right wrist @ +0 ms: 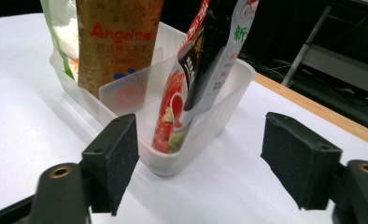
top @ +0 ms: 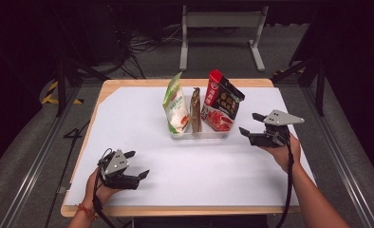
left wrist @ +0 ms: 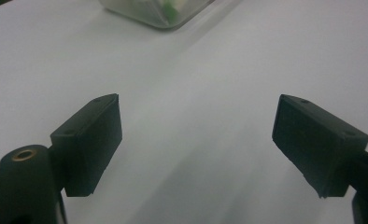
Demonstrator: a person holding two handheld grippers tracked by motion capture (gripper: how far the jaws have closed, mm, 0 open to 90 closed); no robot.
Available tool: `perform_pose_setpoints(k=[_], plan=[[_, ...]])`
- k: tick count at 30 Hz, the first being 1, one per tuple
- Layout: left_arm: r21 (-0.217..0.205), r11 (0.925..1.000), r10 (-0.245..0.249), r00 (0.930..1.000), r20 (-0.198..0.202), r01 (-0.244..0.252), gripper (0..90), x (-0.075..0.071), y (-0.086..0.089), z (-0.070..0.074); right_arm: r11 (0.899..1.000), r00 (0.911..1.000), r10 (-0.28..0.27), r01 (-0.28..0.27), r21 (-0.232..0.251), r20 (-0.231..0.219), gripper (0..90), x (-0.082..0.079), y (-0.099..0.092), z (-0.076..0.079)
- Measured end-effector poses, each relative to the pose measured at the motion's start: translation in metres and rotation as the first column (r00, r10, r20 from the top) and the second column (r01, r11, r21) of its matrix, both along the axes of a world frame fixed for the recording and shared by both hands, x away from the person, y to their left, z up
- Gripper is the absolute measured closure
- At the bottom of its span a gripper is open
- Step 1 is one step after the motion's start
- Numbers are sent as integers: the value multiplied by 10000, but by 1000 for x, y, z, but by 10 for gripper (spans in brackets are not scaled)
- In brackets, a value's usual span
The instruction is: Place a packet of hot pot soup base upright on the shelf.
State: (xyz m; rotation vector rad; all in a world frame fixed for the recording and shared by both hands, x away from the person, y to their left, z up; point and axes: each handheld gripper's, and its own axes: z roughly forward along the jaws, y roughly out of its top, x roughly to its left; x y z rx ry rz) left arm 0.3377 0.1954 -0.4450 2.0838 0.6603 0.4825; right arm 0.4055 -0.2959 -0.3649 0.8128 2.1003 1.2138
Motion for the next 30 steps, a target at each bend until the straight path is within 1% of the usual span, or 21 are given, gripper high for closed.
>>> perform_pose_setpoints(k=[7,10,12,16,24,26,30], plan=[[22,10000,0,10000,-5,0,166,0,0,0,9998,10000,17,-15,-187,74,248,-6,-7,-7],[23,10000,-8,10000,-1,8,166,0,0,0,9996,10000,1,0,-282,34,238,-8,-9,-9],[25,10000,-5,10000,4,5,166,0,0,0,9994,9999,102,-104,-334,-49,241,-10,-12,-10],[43,10000,3,10000,25,-3,166,0,0,0,9990,9999,139,-140,-420,-40,214,-14,-16,-12],[65,10000,-38,10000,25,37,164,0,-1,0,9961,9999,122,-127,-872,-59,203,-24,-24,-21],[71,10000,-29,10000,17,29,164,0,-1,0,9957,9997,152,-167,-912,-175,203,-27,-27,-23],[82,10000,-35,10000,-15,35,164,-1,-1,0,9939,9999,142,-149,-1091,-72,200,-33,-30,-26]])
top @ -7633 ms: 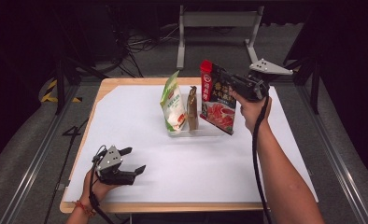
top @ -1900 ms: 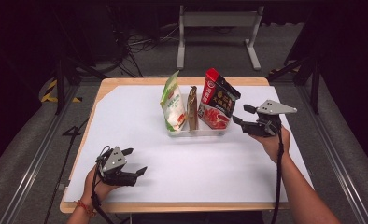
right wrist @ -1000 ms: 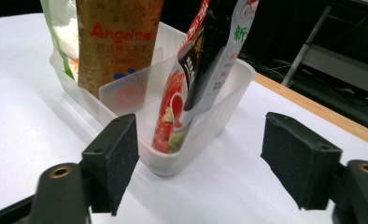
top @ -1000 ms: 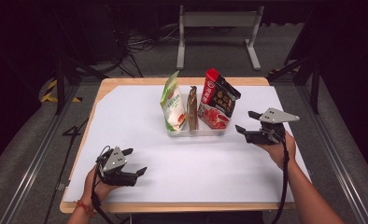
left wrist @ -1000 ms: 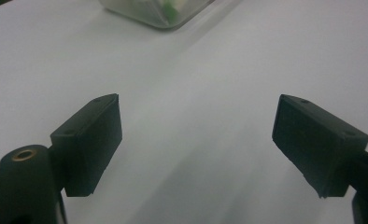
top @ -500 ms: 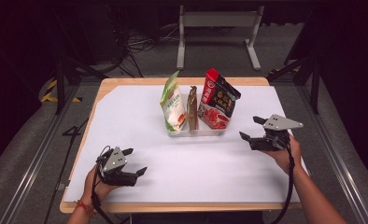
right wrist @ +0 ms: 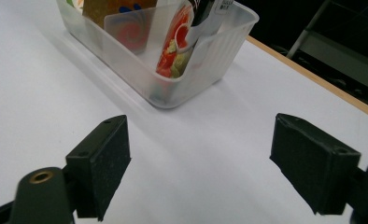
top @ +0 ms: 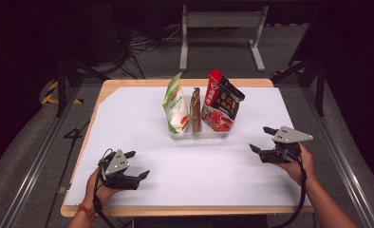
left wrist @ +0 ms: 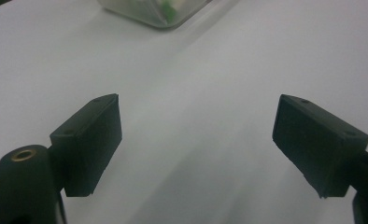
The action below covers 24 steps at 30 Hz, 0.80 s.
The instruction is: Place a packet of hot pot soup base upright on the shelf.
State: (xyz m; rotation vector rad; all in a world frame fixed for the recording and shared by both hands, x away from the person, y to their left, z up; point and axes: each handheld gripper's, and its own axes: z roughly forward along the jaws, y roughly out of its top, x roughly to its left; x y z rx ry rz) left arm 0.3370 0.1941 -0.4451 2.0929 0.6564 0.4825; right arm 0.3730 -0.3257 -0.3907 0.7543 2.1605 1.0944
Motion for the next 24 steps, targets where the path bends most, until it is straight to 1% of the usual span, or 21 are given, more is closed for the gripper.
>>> perform_pose_setpoints(k=[2,8,11,15,20,24], plan=[[9,10000,-19,10000,3,19,163,0,-1,0,10000,10000,-15,15,-40,-29,198,-5,-4,-5],[38,10000,-67,10000,-17,67,163,0,-2,0,9998,9999,91,-92,-184,-76,195,-13,-6,-12],[27,10000,-77,10000,2,77,163,-1,-2,0,9999,9998,132,-131,49,-144,193,-18,-10,-15],[19,10000,-75,10000,24,75,162,-1,-2,0,9999,9998,99,-98,43,-151,187,-24,-14,-19],[0,10000,-72,10000,21,72,161,-1,-1,0,9996,9996,-131,138,241,-264,188,-33,-26,-23],[41,9999,-115,9999,29,115,160,-1,-1,-1,9986,9989,-377,387,357,-289,184,-41,-40,-27]])
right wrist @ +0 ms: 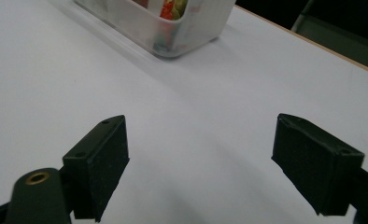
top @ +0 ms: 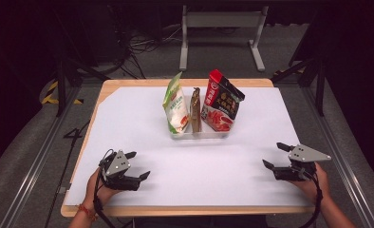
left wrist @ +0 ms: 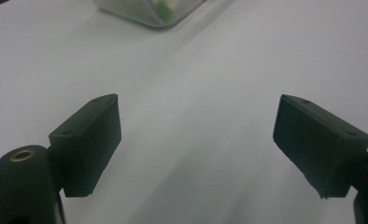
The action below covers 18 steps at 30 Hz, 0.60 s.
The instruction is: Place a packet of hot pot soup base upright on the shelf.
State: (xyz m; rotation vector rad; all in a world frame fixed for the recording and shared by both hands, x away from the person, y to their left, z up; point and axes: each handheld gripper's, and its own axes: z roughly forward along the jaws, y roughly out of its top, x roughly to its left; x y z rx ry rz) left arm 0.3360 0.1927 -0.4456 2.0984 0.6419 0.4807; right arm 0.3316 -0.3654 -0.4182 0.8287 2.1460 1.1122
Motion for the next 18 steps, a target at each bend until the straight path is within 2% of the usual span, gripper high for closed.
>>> perform_pose_setpoints(k=[2,5,11,18], plan=[[-5,10000,30,10000,6,-30,160,0,1,0,9999,10000,-53,53,110,-32,181,-2,-4,-1],[-49,10000,23,10000,13,-23,159,1,2,0,9990,9993,-362,365,259,-131,179,-11,-19,-7],[-76,10000,14,10000,9,-14,159,0,3,0,9968,9970,-777,777,206,-46,170,-22,-36,-12],[-66,10000,28,9999,130,-27,158,1,2,3,9960,9964,-842,842,307,4,161,-27,-41,-14]])
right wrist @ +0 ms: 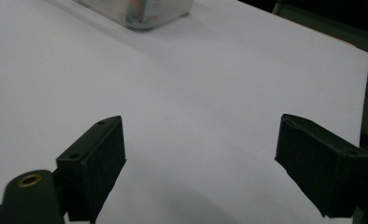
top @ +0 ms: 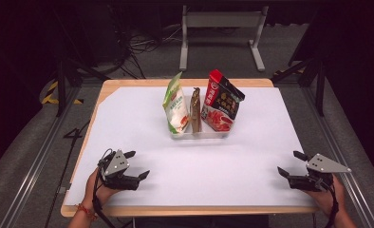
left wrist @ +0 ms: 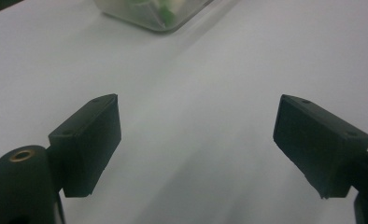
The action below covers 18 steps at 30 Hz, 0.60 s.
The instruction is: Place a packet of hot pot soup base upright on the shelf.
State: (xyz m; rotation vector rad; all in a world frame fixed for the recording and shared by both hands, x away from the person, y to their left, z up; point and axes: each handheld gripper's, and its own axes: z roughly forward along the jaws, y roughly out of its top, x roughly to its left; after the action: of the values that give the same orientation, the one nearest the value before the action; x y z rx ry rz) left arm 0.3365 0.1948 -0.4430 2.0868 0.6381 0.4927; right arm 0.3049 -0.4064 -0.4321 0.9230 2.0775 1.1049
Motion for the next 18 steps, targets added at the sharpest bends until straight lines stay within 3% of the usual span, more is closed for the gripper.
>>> perform_pose_setpoints(k=[8,13,18], plan=[[73,10000,55,10000,33,-55,158,0,-1,1,9997,9999,160,-159,-170,36,156,-4,3,-2],[193,9997,-156,9999,72,155,157,-1,-5,0,9990,9997,241,-239,-375,41,156,-6,6,-4],[193,9996,-230,9997,106,228,157,-1,-6,1,9995,9996,217,-213,-239,169,156,-9,8,-2]])
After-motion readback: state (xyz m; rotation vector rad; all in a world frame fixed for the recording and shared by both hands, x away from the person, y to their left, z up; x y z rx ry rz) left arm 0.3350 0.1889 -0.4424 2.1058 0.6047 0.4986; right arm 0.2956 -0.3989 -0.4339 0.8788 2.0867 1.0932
